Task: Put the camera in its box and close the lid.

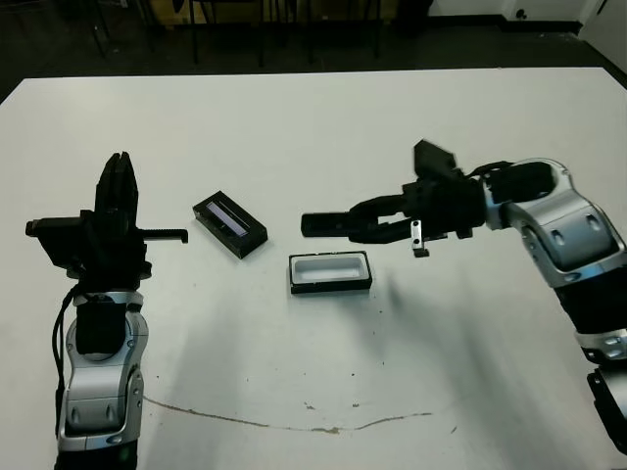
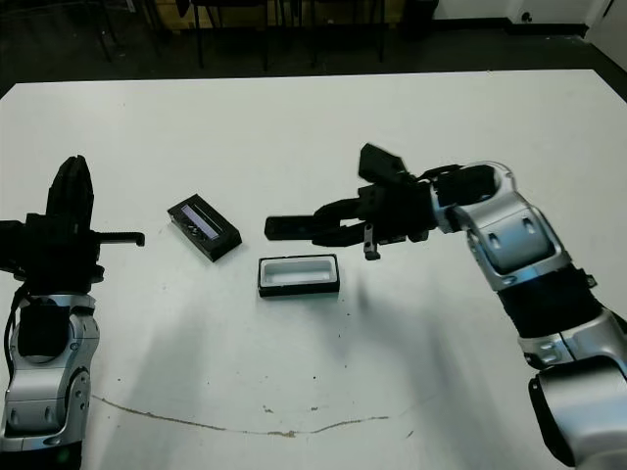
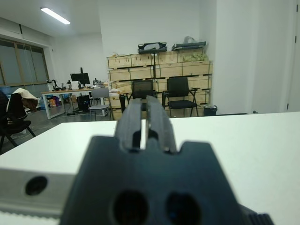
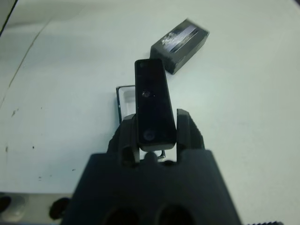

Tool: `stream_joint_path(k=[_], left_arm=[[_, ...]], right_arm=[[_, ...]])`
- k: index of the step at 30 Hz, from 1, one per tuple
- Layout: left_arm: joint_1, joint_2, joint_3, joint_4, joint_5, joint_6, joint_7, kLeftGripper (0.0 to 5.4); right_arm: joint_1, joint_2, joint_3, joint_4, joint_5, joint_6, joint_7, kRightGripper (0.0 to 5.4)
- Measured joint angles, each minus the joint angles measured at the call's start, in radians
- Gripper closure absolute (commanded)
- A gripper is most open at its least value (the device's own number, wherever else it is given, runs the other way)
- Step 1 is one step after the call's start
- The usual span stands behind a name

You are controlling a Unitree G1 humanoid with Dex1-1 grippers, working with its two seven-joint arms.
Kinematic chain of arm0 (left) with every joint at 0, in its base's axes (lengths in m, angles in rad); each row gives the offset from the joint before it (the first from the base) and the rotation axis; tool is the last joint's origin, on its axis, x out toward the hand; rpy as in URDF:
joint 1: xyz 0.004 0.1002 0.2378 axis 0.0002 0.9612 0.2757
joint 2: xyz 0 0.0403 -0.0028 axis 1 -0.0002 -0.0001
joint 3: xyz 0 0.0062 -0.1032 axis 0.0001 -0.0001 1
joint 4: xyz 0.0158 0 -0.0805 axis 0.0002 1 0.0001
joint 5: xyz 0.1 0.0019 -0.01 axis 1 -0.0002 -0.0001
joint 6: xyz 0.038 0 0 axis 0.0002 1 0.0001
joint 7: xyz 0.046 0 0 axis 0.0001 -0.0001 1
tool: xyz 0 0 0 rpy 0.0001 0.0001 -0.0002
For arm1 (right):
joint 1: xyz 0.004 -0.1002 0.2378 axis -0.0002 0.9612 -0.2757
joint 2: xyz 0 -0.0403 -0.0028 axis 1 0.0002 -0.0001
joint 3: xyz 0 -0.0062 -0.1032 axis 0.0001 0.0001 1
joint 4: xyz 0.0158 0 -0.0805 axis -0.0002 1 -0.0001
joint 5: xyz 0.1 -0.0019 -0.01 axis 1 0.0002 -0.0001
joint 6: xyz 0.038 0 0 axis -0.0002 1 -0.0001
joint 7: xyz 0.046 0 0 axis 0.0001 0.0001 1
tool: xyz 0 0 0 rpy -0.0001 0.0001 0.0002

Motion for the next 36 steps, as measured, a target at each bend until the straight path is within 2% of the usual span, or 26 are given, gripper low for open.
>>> stream_joint_path(k=[12,18,28,36], left_arm=[[-0.001,-0.001,-0.006,0.003,0.003,0.000,0.001,5.40],[-0.002,-0.001,-0.007,0.003,0.003,0.003,0.001,5.40],[-0.004,-0.001,-0.010,0.003,0.004,0.003,0.002,5.40],[-0.004,-0.001,-0.011,0.002,0.005,0.003,0.003,5.40]], right_arm=[[-0.021,0.009,0.008,0.069,-0.055,-0.022,0.065,4.80],[-0.032,0.020,0.021,0.103,-0.080,-0.057,0.076,4.80],[-0.051,0.051,0.053,0.133,-0.097,-0.060,0.121,4.80],[-0.051,0.056,0.063,0.142,-0.143,-0.128,0.114,4.80]])
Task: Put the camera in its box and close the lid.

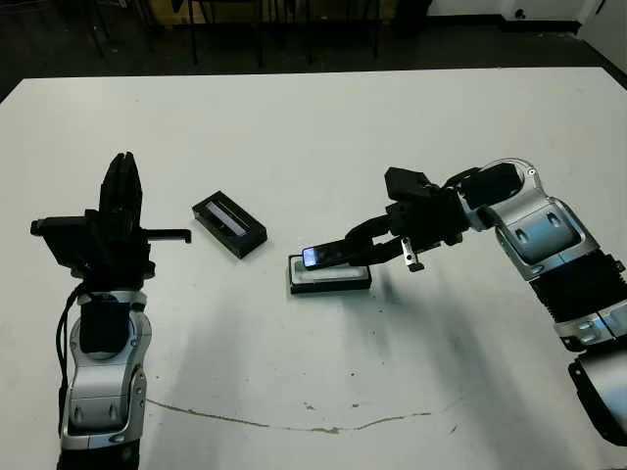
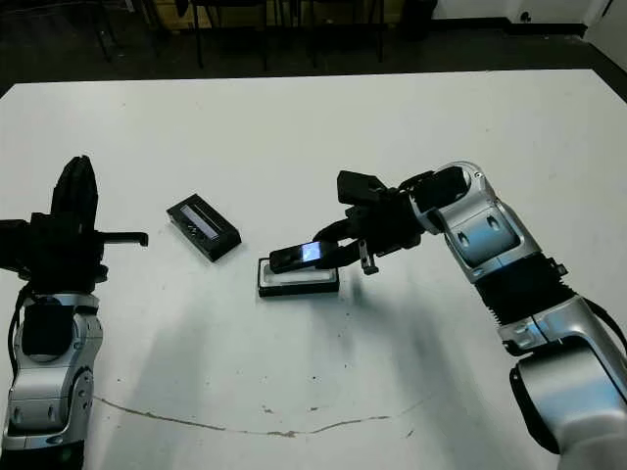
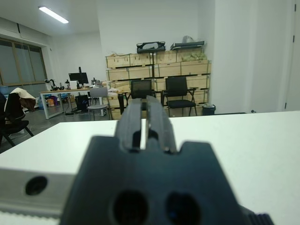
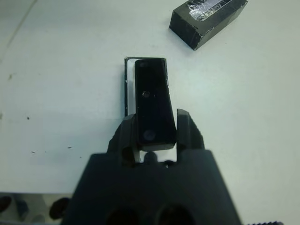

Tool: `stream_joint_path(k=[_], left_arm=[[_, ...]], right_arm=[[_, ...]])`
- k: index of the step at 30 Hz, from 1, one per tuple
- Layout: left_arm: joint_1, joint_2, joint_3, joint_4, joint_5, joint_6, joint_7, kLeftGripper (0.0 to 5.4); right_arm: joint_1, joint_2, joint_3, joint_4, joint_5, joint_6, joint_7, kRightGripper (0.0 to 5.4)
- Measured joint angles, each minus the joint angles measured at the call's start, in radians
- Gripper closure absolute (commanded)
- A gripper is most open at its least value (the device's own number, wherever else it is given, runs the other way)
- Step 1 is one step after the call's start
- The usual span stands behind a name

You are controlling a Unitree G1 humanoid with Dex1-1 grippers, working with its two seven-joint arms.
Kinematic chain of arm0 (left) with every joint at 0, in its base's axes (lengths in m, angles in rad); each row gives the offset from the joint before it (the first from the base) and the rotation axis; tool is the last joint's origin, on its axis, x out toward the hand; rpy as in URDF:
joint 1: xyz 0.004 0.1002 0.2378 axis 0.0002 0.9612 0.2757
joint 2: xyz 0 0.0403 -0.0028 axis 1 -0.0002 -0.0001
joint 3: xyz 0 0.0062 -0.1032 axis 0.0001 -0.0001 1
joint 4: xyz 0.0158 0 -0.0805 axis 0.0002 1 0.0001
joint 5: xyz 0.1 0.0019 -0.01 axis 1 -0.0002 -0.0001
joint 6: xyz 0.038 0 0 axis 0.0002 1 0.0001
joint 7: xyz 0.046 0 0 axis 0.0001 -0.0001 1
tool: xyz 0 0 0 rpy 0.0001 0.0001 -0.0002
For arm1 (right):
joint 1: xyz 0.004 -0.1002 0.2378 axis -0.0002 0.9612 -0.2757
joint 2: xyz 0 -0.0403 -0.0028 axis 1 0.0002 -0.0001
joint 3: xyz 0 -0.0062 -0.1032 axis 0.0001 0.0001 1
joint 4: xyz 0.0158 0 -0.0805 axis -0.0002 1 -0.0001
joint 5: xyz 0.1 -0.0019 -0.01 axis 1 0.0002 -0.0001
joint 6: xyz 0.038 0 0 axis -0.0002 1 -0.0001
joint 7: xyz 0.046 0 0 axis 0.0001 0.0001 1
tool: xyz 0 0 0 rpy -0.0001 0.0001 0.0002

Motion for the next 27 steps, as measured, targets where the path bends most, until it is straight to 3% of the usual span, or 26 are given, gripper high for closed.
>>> stream_joint_path(k=[16,27], left_arm=[[0.000,0.000,0.000,0.000,0.000,0.000,0.002,5.40],[0.001,0.000,0.000,0.002,0.002,-0.003,0.002,5.40]], right_arm=[[0.008,0.005,0.000,-0.005,-0.039,-0.002,-0.021,4.80],[0.008,0.019,0.002,-0.007,-0.028,0.043,0.011,4.80]])
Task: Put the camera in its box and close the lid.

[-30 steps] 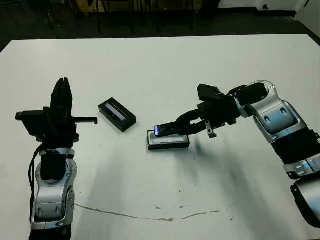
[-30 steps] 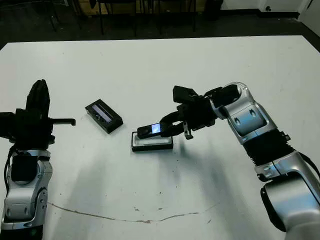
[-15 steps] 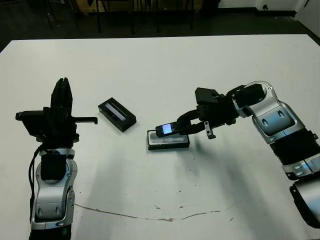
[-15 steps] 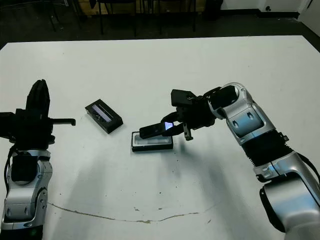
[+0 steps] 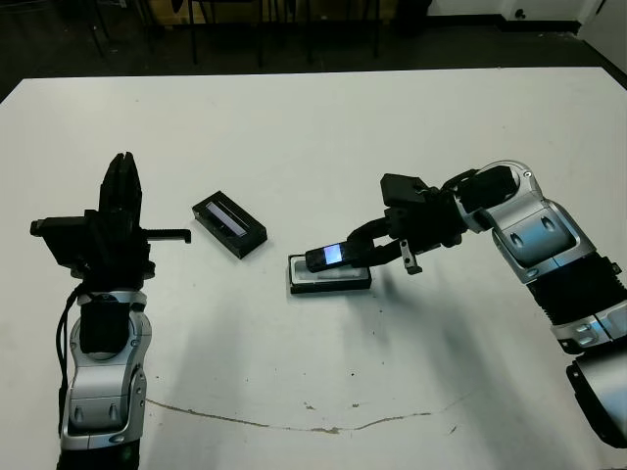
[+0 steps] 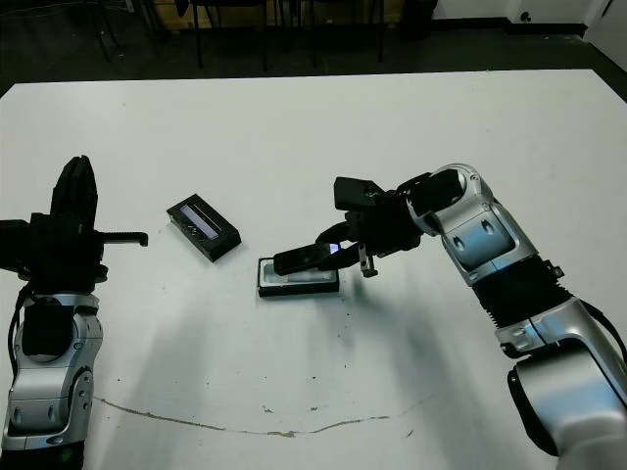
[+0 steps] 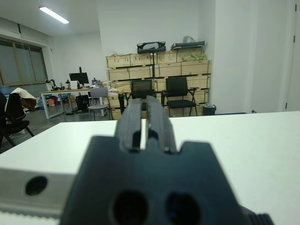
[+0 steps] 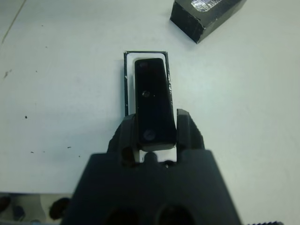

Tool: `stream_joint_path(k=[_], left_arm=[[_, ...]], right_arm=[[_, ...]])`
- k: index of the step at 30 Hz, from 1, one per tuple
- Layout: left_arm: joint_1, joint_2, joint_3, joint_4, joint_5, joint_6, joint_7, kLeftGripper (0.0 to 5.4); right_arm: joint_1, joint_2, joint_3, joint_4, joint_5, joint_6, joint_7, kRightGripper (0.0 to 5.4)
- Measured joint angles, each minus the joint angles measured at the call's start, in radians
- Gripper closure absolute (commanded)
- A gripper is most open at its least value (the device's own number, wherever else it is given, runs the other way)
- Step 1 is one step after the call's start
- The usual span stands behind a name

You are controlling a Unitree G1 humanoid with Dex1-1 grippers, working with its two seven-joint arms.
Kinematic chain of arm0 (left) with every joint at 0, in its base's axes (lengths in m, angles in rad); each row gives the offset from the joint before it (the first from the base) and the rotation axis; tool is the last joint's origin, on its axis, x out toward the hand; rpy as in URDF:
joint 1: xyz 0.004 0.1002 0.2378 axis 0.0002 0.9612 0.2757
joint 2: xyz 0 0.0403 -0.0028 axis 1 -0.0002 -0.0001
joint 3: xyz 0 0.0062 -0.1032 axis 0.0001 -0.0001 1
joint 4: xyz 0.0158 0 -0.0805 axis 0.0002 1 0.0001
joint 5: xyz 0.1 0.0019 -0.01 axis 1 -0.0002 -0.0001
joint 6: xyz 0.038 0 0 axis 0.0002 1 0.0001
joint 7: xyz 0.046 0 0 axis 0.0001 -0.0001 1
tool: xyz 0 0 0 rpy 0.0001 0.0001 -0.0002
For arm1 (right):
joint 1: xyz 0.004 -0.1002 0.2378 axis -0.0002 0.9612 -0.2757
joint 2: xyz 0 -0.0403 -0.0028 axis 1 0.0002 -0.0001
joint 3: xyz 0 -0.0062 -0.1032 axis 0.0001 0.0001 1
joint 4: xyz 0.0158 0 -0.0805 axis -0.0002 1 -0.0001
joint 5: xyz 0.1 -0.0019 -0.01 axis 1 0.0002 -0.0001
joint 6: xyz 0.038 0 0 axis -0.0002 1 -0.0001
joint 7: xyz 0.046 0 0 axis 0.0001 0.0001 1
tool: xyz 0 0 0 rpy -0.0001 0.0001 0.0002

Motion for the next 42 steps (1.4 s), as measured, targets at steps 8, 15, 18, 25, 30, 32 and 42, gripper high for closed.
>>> stream_joint_path(k=[8,15,18,25,30,32,42], left_arm=[[0.000,0.000,0.000,0.004,-0.001,-0.002,0.000,5.40],[0.000,0.000,0.000,0.008,-0.002,-0.007,0.000,5.40],[0.000,0.000,0.000,0.008,-0.003,-0.007,0.000,5.40],[0.001,0.000,0.000,0.010,-0.002,-0.007,0.000,5.40],[0.001,0.000,0.000,0.010,-0.001,-0.007,0.004,5.40],[0.001,0.000,0.000,0.010,0.000,-0.007,0.006,5.40],[0.002,0.000,0.000,0.010,0.000,-0.007,0.006,5.40]], right_arm=[[0.000,0.003,0.002,0.000,-0.009,0.021,0.004,4.80],[0.000,0.003,0.014,0.000,-0.022,0.040,0.002,4.80],[0.000,0.003,0.021,0.000,-0.035,0.040,-0.006,4.80],[0.001,0.010,0.032,0.006,-0.039,0.032,-0.006,4.80],[0.007,0.011,0.035,0.006,-0.041,0.009,-0.006,4.80],[0.009,0.013,0.035,0.006,-0.042,0.008,-0.007,4.80],[0.011,0.027,0.047,-0.002,-0.048,0.008,-0.013,4.80]])
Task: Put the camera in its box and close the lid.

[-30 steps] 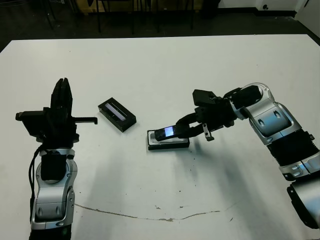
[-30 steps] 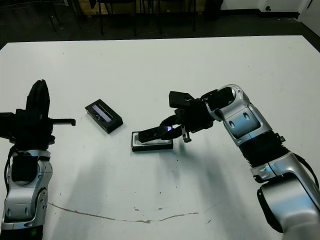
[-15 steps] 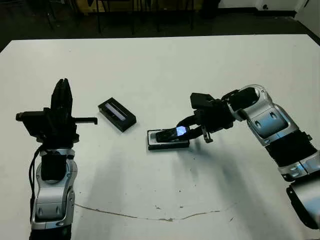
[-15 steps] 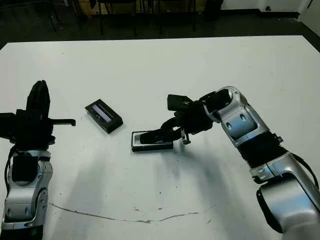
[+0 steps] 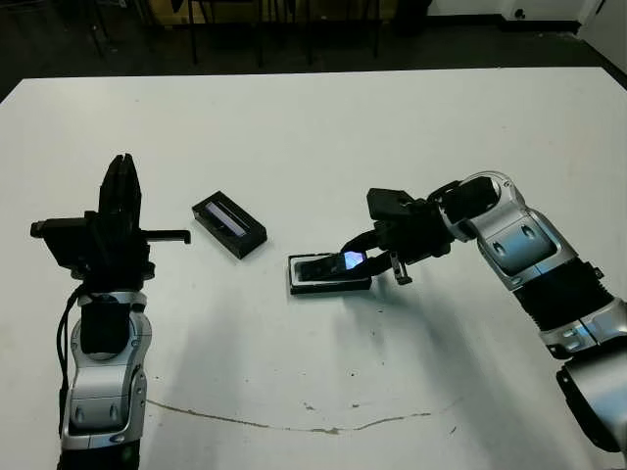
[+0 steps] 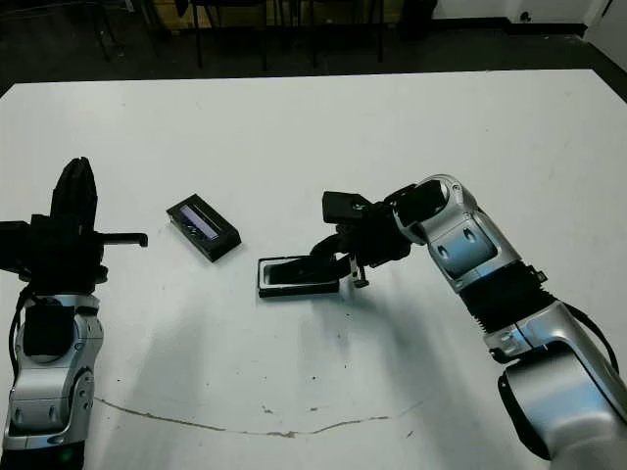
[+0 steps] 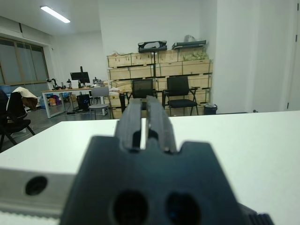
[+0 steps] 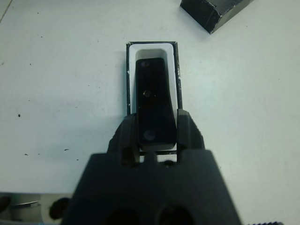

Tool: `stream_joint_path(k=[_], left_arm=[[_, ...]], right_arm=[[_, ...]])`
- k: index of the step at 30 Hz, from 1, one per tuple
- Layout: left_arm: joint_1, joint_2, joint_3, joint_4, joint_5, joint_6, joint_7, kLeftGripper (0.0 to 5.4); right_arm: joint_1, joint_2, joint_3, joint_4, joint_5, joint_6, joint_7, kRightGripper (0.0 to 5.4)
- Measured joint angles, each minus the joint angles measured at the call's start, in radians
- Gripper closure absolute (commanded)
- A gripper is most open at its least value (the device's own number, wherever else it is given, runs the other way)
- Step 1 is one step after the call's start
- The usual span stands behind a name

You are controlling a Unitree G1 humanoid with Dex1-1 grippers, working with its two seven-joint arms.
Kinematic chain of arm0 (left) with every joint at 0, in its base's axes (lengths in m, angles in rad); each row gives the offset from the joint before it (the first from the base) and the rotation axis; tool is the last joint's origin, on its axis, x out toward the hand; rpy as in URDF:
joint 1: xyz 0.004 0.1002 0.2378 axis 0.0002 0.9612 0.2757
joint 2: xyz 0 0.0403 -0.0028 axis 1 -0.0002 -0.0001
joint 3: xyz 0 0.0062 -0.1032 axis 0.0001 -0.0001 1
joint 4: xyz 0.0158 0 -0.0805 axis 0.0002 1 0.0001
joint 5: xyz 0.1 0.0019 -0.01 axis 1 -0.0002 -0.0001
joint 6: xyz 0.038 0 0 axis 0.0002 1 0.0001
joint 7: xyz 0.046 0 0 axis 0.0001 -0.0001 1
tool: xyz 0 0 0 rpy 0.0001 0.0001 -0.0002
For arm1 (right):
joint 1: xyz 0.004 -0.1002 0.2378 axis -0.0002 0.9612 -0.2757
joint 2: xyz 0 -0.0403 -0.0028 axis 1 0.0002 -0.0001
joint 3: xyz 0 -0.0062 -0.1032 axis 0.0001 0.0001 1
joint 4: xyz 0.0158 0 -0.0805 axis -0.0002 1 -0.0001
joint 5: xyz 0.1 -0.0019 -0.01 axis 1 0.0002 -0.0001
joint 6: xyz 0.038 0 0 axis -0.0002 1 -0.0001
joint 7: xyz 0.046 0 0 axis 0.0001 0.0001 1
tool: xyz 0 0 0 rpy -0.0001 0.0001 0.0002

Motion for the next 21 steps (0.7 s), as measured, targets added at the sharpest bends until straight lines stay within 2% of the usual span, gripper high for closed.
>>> stream_joint_path(k=[20,21], left_arm=[[0.002,-0.008,-0.001,0.001,0.011,-0.003,0.006,5.40],[0.002,-0.008,-0.001,0.001,0.011,-0.003,0.006,5.40]], right_arm=[[-0.009,0.028,0.016,0.006,-0.009,0.011,-0.014,4.80],[-0.009,0.027,0.015,0.004,-0.013,0.018,-0.016,4.62]])
